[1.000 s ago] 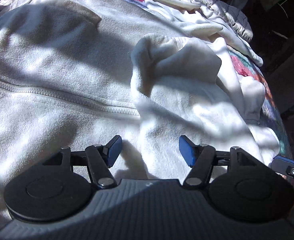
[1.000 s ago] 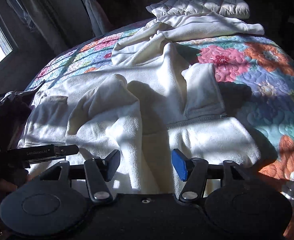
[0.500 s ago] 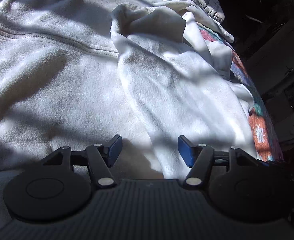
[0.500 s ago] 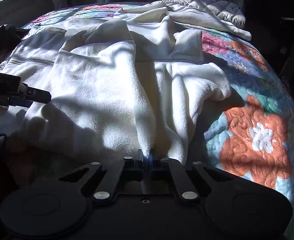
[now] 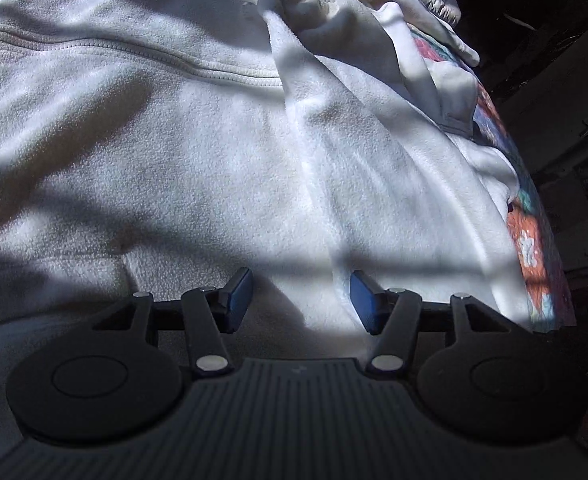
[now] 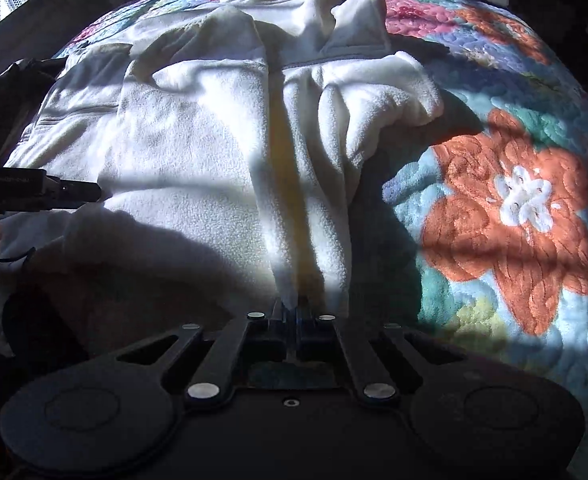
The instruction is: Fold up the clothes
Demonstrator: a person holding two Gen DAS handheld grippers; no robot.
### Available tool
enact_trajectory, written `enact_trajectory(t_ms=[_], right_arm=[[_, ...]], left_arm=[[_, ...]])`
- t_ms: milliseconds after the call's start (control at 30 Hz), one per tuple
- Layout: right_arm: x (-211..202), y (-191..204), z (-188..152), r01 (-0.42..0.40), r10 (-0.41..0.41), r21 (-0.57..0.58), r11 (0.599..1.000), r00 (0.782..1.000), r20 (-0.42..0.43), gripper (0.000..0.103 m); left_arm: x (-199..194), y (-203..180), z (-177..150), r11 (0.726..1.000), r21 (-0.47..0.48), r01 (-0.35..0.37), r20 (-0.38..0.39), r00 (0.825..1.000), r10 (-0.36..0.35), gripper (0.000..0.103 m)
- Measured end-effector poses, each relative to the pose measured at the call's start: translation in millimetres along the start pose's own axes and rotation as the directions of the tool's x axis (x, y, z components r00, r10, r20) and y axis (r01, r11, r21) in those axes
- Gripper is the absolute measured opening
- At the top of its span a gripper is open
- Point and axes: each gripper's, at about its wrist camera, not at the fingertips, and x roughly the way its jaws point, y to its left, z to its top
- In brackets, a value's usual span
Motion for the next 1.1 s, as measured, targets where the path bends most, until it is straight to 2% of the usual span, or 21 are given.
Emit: enact_trajectory(t_ms=[133,233,433,500,533,567,600,667,733,833,1000,1100], right_arm=[[-9.5,-16.6,1.4,-0.019,0.019,0.039,0.999,1.0,-0.001,0.003],[-4.2,-4.8,1.4,0.023,-0.023,-0.017,1.0,1.0,-0.005,0.004],[-31.7,-4.3,10.8,-0.053,0.052,0.007,0.999,0.997,0.05,0.004],[-40.3,-7.4,16.0,-0.062,0.061,0.013,0.998,0.996,0.057,0.004],[-42.0,-8.2,18.0,-0.07,0.069,0.019,0.997,0.996,0.061,0.004],[-42.1,-7.6,19.6,-0.071,0.07,0.015,0.997,0.995,0.066,0.004],[-41.7,-7.0,20.6,-0.067,0.066,0.011,0.998,0.995,0.073,0.004],[-40.8,-6.3,22.2,-0.055,0.054,0.008,0.998,0.995,0.088,0.004],[-39.9,-5.6,23.9,-0.043,0.042,0.006,0.999,0.994,0.103,0.004],[-51.1,-4.6,23.4,-0.011,0.012,-0.01,1.0,0.993,0.121,0.004],[-32.0,-14.4,8.7,0.012,-0.013,0.028,1.0,0.999,0.03,0.003],[1.3,-14.1,-3.3,0.025,-0.025,0.01,1.0,0.999,-0.049,0.003]], left_arm=[[-2.5,1.9,-3.0,0.999,0.024,0.035,-0.026,0.999,-0.035,0.054],[-9.6,2.5,-5.2,0.995,0.005,0.1,-0.026,0.995,-0.1,0.054],[-7.2,-14.8,-12.7,0.977,0.049,0.205,0.004,0.979,-0.206,0.054],[-3.3,-23.6,-15.7,0.965,0.05,0.256,0.01,0.966,-0.257,0.042],[-2.5,-27.5,-17.3,0.962,0.058,0.267,0.011,0.963,-0.268,0.028],[-2.5,-32.8,-19.2,0.961,0.083,0.262,0.007,0.965,-0.264,0.017],[-2.2,-35.6,-20.7,0.963,0.096,0.252,0.004,0.967,-0.253,0.015],[-2.9,-35.3,-22.3,0.965,0.075,0.253,-0.004,0.967,-0.254,0.012],[-6.7,-28.3,-22.3,0.956,-0.002,0.293,-0.012,0.956,-0.293,0.012],[-14.7,-21.8,-23.6,0.948,-0.064,0.313,-0.051,0.947,-0.316,0.012],[15.1,-10.3,-42.1,0.976,-0.095,0.197,-0.182,0.96,-0.212,0.012],[19.2,-7.1,-43.8,0.976,-0.12,0.184,-0.179,0.962,-0.204,0.013]])
